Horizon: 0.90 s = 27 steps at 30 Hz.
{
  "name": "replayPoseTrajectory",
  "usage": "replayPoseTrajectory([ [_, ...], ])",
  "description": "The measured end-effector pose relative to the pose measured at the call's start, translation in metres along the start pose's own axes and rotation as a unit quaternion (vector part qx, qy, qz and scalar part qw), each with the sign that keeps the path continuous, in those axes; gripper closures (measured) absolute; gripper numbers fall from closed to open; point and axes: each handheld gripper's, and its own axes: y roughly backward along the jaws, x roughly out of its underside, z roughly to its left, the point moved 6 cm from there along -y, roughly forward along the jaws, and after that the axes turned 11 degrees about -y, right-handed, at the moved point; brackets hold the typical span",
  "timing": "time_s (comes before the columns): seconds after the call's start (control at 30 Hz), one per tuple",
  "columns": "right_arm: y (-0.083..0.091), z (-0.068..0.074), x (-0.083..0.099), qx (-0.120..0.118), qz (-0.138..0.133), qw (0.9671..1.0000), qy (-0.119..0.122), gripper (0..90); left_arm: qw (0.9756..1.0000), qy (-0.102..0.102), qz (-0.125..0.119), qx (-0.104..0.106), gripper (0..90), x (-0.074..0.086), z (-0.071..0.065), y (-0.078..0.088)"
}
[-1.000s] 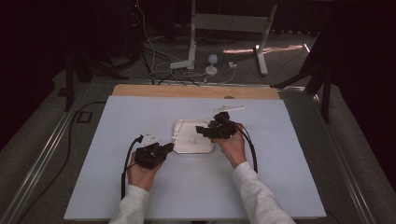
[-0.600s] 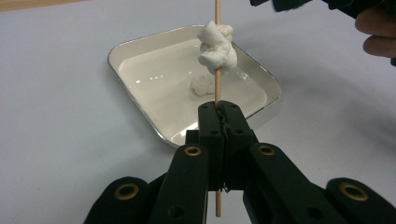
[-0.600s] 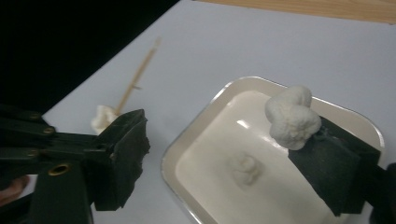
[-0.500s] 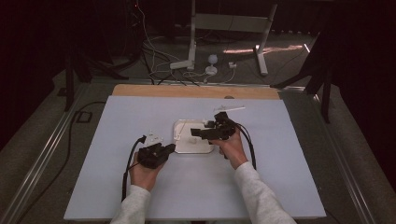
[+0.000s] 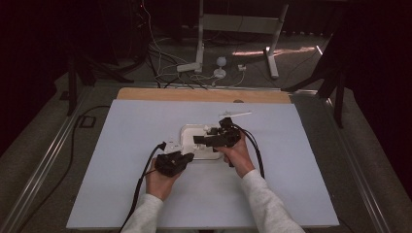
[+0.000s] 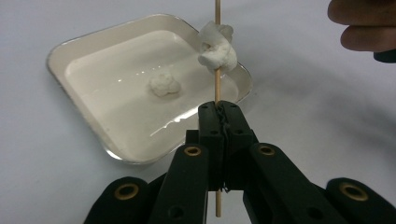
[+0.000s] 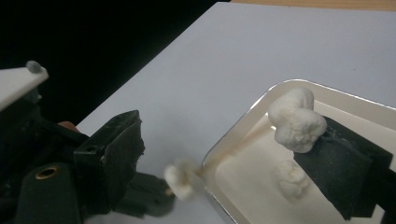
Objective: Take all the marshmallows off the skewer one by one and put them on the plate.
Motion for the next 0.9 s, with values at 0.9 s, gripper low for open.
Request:
replayPoseTrajectory([
  [0.9,0.006,0.0,0.003,0.006,0.006,1.0,-0.004,17.3,0.9989,0.033,0.018,-0.027,89.9,0.01,0.017,-0.002],
])
